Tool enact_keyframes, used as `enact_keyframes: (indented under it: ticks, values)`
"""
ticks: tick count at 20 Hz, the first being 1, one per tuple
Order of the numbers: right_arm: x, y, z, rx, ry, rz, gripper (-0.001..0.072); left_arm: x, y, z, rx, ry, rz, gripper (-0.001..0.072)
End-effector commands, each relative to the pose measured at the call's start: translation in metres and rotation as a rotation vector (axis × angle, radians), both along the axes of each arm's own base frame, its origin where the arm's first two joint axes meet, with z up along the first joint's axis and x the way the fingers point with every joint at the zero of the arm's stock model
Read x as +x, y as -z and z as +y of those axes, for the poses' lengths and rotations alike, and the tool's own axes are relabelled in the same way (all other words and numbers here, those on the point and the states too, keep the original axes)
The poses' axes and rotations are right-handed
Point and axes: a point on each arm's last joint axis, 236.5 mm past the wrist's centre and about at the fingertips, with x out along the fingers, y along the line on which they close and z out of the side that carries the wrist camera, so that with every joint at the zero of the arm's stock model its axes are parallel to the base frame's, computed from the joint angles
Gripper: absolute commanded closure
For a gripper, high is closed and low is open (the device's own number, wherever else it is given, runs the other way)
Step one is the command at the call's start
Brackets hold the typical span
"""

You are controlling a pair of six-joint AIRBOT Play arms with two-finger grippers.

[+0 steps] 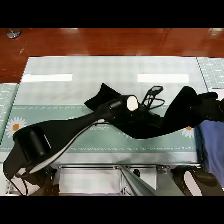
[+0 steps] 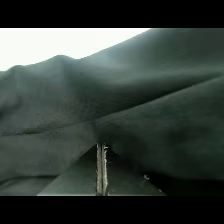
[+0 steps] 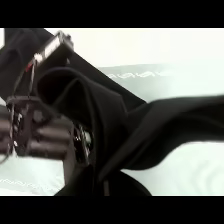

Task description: Fold the shirts.

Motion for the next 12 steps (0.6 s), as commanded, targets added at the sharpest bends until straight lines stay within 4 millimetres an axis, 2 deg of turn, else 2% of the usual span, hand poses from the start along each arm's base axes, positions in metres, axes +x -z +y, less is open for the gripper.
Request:
enact_keyframes:
  ticks: [1,2,4,6,7,9,10,11,12]
  values:
    - [0.005,-0.001,0.014,0.026,-0.035,-0.004,0.0687,0.052,-0.019,0.045,0.008,-0.052,0.032,0.0665]
    - [0.009,0.001,0.025,0.043,-0.063,-0.002,0.0687,0.077,-0.027,0.073,0.021,-0.084,0.033,0.0665]
    - [0.025,0.002,0.052,0.092,-0.120,-0.014,0.0687,0.124,-0.040,0.148,0.101,-0.169,0.027,0.0665]
    - [0.042,0.010,0.084,0.141,-0.181,-0.008,0.0687,0.160,-0.064,0.240,0.177,-0.282,-0.012,0.0665]
    - [0.049,0.017,0.100,0.153,-0.212,0.010,0.0687,0.172,-0.083,0.283,0.186,-0.364,-0.049,0.0665]
    - [0.066,0.034,0.133,0.151,-0.281,0.053,0.0687,0.180,-0.124,0.353,0.166,-0.518,-0.136,0.0665]
    - [0.076,0.042,0.152,0.147,-0.317,0.071,0.0687,0.175,-0.143,0.381,0.156,-0.585,-0.182,0.0665]
    - [0.088,0.050,0.168,0.143,-0.345,0.086,0.0687,0.162,-0.159,0.407,0.153,-0.640,-0.232,0.0665]
    - [0.102,0.058,0.186,0.139,-0.370,0.100,0.0687,0.147,-0.168,0.423,0.151,-0.679,-0.263,0.0664]
